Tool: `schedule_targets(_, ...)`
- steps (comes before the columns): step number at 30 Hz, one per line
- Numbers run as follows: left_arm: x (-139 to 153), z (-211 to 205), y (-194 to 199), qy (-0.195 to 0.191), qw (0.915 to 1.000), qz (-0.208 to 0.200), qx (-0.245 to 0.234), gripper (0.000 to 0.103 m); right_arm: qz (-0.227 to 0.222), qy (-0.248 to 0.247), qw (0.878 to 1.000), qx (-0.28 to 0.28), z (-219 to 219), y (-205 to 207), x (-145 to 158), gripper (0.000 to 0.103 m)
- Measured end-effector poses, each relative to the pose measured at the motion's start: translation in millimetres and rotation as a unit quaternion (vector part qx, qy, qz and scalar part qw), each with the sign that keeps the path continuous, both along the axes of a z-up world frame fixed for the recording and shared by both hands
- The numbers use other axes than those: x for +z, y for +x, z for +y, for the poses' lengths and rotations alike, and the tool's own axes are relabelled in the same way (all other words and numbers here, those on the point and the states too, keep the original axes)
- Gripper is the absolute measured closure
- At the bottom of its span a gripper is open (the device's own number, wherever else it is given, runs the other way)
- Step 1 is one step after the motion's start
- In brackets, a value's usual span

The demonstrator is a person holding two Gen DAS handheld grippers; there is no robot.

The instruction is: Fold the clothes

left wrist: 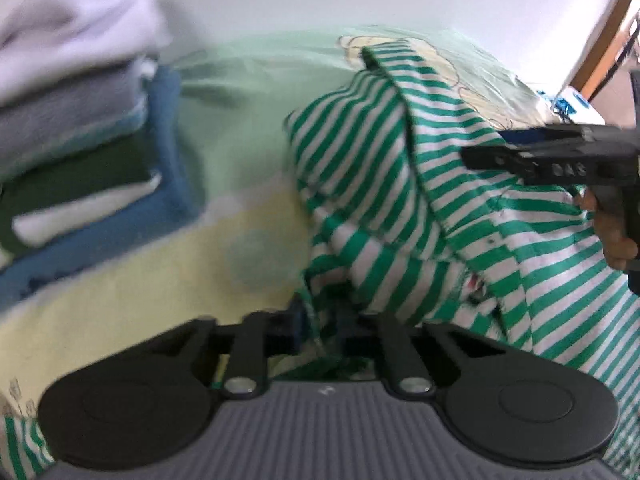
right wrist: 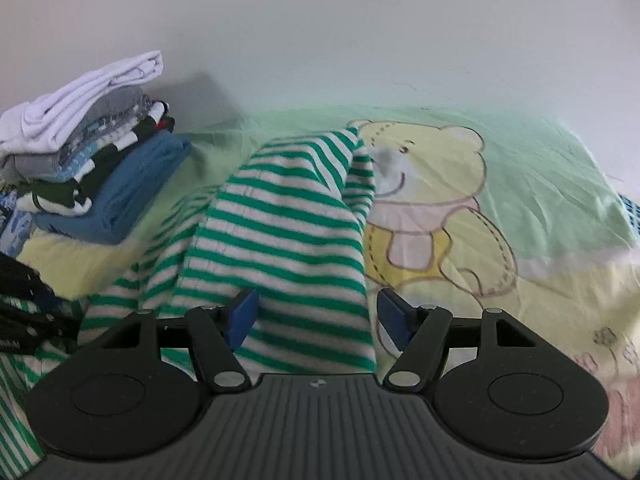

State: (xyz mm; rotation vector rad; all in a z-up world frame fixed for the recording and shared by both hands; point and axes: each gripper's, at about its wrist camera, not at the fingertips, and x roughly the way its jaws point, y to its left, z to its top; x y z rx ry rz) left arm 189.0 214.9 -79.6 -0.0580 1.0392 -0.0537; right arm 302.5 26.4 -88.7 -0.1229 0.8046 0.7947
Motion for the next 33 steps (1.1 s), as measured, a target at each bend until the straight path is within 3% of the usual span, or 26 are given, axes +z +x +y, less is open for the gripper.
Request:
schedule_targets(3,3.0,-5.5,10.3,0.012,0.9999,-0.006,0.010,0.103,0.010,0.012,1.000,0.003,7.9,11.2,-0.8,0.040)
schedule_targets(4,5.4,-3.6,12.3,0.012,0.9997,-0.007,0.018,0.103,0.020,0.014,1.000,0.007,11.0,16.0,-0.8,0.054)
schedule_targets(5,8.2,-0.7,14.9,0.012,0.9995,-0.009,0.027,0.103,0.029,0.016,0.999,0.010,14.1,20.7,-0.7,0.075)
schedule_targets(7,13.9,3.2,22.8,0.023,0.9983,-0.022,0.049,0.103,0.018,0.013,1.000,0.015,21.2,23.8,6.3,0.089)
schedule_targets(8,19.8,4.7,28.3,0.035,0.9969,-0.034,0.062,0.103,0.012,0.012,1.000,0.018,24.7,25.3,9.9,0.090)
schedule_targets(13,57.7,11.3,54.4,0.081,0.9840,-0.109,0.116,0.103,-0.032,0.078,0.996,-0.003,27.2,33.7,43.5,0.091)
schedule_targets(17,57.4,2.1,78.2,0.154,0.9717,-0.126,0.128,0.103,-0.042,0.076,0.995,-0.039,33.2,46.7,42.5,0.091)
schedule_targets(19,44.4,-3.6,89.2,0.187,0.9665,-0.118,0.129,0.103,-0.041,0.062,0.996,-0.046,38.9,52.4,31.1,0.091)
schedule_targets(21,23.4,-8.4,97.4,0.221,0.9622,-0.097,0.127,0.103,-0.046,0.015,0.998,-0.036,50.6,53.0,10.4,0.090)
schedule_targets(23,4.5,-11.5,102.5,0.247,0.9583,-0.076,0.122,0.103,-0.045,-0.015,0.998,-0.031,56.6,50.7,-6.3,0.083)
schedule_targets(26,-4.4,-11.0,97.2,0.254,0.9586,-0.062,0.113,0.086,-0.043,0.016,0.998,-0.045,38.1,49.6,0.9,0.058)
schedule_targets(27,0.0,-10.7,91.0,0.255,0.9588,-0.068,0.106,0.080,-0.040,0.028,0.997,-0.055,27.0,49.9,7.9,0.056)
schedule_targets(29,14.4,-9.5,75.0,0.245,0.9617,-0.084,0.089,0.080,-0.033,0.045,0.996,-0.068,-1.4,49.6,25.7,0.056)
schedule_targets(31,33.1,-9.5,50.4,0.231,0.9651,-0.101,0.070,0.073,-0.031,0.049,0.996,-0.064,-39.6,38.0,42.1,0.056)
schedule_targets(32,40.1,-10.9,36.0,0.232,0.9645,-0.110,0.065,0.065,-0.030,0.050,0.996,-0.063,-58.6,32.0,50.1,0.055)
schedule_targets(33,47.1,-12.2,21.5,0.232,0.9637,-0.119,0.059,0.044,-0.046,0.028,0.996,-0.068,-76.8,19.7,53.9,0.055)
